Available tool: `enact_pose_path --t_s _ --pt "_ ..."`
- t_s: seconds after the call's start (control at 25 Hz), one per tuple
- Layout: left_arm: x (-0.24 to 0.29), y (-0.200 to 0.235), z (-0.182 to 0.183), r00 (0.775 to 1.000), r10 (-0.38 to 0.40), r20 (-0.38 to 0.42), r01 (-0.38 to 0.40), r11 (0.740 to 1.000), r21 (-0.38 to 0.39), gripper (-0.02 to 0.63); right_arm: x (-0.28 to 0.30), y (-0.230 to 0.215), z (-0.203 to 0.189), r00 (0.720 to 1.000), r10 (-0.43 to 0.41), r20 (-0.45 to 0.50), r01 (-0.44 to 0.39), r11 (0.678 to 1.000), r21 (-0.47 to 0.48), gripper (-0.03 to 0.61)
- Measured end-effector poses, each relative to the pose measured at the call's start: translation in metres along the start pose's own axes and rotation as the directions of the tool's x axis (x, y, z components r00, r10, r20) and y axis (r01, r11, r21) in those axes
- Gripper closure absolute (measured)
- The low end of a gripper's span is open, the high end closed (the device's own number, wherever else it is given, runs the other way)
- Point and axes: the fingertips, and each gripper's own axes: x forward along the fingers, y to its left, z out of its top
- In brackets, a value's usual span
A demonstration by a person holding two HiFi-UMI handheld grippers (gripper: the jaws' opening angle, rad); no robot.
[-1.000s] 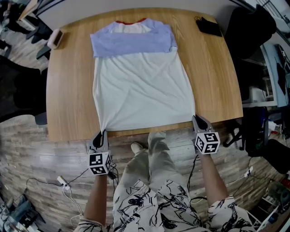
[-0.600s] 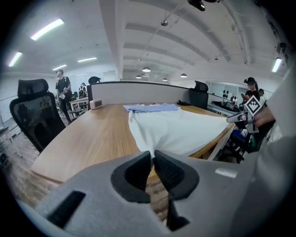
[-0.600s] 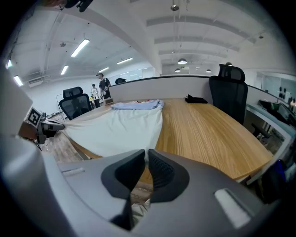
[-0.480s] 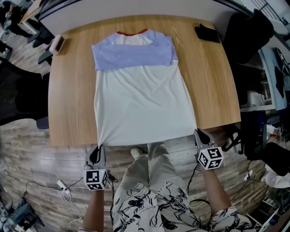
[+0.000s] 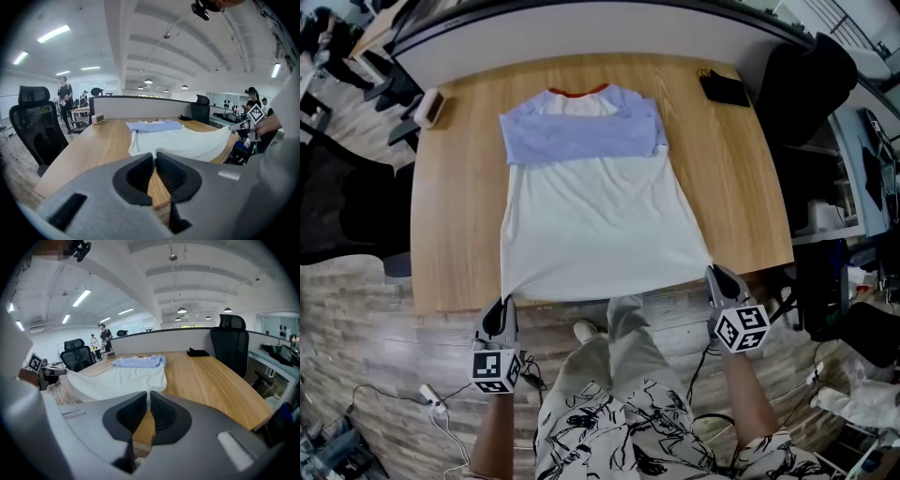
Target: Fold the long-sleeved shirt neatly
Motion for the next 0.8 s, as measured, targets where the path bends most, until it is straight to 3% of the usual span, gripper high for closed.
enact_pose_path --t_s 0.24,0.52,0.8 --pt "0.003 0.011 0.075 0.998 -0.032 0.052 0.031 0.999 0.017 0.586 0.005 0.005 0.075 0.998 0.007 0.056 -0.005 1.0 -0.022 0.545" --pt "0.018 0.023 0.153 0.998 -0.038 0.041 0.035 0.997 0.072 0.586 0.029 0.009 0.162 0.994 0.079 0.075 -0.074 0.995 -0.068 0.545" --pt "0.062 0.051 0.217 0.999 -0.014 0.032 0.011 0.996 0.088 0.586 0.077 -0.014 0.236 0.986 0.138 0.092 -0.131 0.989 -0.074 0.545"
